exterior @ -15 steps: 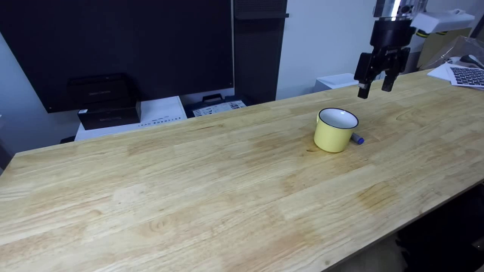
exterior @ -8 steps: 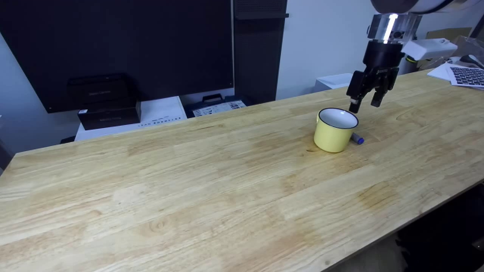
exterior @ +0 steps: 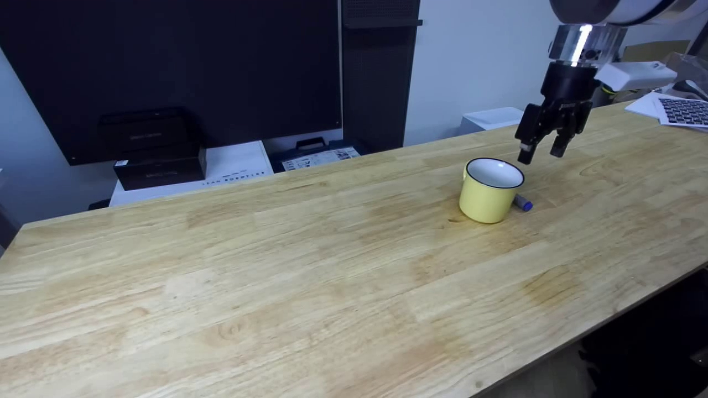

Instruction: Put the marker inside the cup

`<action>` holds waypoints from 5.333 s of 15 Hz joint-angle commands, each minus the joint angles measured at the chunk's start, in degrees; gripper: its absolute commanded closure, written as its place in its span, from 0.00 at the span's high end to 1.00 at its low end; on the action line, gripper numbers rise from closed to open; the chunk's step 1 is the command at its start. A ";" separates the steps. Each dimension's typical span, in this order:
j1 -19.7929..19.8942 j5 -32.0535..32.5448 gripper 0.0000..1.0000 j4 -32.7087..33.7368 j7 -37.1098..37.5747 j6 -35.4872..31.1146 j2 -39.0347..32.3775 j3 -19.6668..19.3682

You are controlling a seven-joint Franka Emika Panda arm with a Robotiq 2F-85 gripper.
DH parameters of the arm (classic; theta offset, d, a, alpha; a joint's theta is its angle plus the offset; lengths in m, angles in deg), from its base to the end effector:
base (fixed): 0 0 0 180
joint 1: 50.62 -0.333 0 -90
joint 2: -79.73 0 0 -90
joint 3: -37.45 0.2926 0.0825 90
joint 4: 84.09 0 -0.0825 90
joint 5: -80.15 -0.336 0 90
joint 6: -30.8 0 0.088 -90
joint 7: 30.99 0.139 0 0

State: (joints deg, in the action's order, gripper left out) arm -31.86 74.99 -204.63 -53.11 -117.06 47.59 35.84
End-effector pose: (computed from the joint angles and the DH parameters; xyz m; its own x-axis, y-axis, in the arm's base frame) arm 0.4957 -0.1849 0.1304 0.9968 -0.0420 -0.0681 -0.0459 -0.9974 -0.0562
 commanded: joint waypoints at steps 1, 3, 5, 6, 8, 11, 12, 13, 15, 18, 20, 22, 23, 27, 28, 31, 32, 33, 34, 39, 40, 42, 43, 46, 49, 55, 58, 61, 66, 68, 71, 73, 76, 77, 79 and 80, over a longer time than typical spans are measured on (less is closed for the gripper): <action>0.05 0.36 1.00 3.46 1.25 0.70 -2.85 -0.63; -0.92 1.45 1.00 4.42 2.30 0.40 -4.39 -1.33; -1.68 2.30 1.00 5.04 2.68 0.29 -5.64 -1.48; -1.98 2.63 1.00 5.36 2.74 0.35 -6.24 -1.49; -2.67 3.30 1.00 6.01 3.09 0.58 -7.45 -1.60; -3.13 3.55 1.00 7.09 3.50 1.07 -9.01 -1.66; -3.20 3.67 1.00 7.47 3.52 1.13 -9.25 -1.84; -3.28 3.80 1.00 7.78 3.56 1.32 -9.43 -1.91; -3.27 3.95 1.00 8.25 3.49 1.71 -9.83 -1.79; -2.54 3.00 1.00 9.32 3.71 2.91 -10.23 -1.36; -2.00 1.99 1.00 10.30 4.65 4.16 -10.61 -1.24; -2.05 1.44 1.00 11.24 6.08 4.91 -11.50 -1.45; -2.04 0.96 1.00 11.86 7.03 5.42 -11.97 -1.52; -2.15 -1.80 1.00 14.64 11.98 7.81 -14.46 -1.50; -2.60 -1.88 1.00 14.95 12.83 7.73 -14.99 -1.65; -3.73 -1.30 1.00 15.71 14.17 7.50 -16.12 -1.79; -3.95 -1.14 0.75 15.89 14.20 7.32 -16.23 -1.76; -4.10 -1.11 0.74 16.14 14.29 7.42 -16.25 -1.72; -4.40 -1.00 0.67 16.26 14.57 7.41 -16.03 -1.88; -5.02 -0.72 0.31 16.31 14.24 7.33 -14.94 -1.93; -5.01 -0.68 0.25 16.33 14.08 7.41 -14.76 -1.90; -4.89 -0.74 0.11 16.26 13.87 7.77 -14.33 -1.81; -4.49 -1.09 0.05 16.13 13.40 8.83 -13.78 -1.37; -4.94 -0.78 0.05 14.94 13.58 11.98 -10.77 -1.57; -6.69 0.79 0.05 12.91 15.05 13.77 -5.01 -3.07; -11.43 7.98 0.05 11.21 19.56 23.34 7.84 -6.30; -14.04 12.59 0.05 11.21 23.96 37.25 11.78 -6.49; -14.73 12.41 0.05 10.50 25.44 51.31 14.78 -5.19; -14.38 9.96 0.05 11.43 20.03 68.55 13.62 -3.10; -14.04 9.70 0.05 12.05 15.94 68.03 11.54 -2.16; -13.76 10.15 0.05 13.08 11.45 62.88 7.92 -1.33; -13.54 9.60 0.05 14.34 9.70 59.98 4.79 -0.86; -13.52 9.33 0.05 16.29 8.53 57.26 1.18 -0.26; -13.58 9.17 0.05 17.21 8.51 56.89 0.19 -0.08; -13.67 8.94 0.05 19.19 8.86 56.67 -1.63 0.08; -13.61 8.79 0.05 20.31 9.02 56.81 -2.54 0.13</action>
State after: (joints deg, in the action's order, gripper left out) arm -46.11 84.58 -188.91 -44.19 -61.36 47.81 35.33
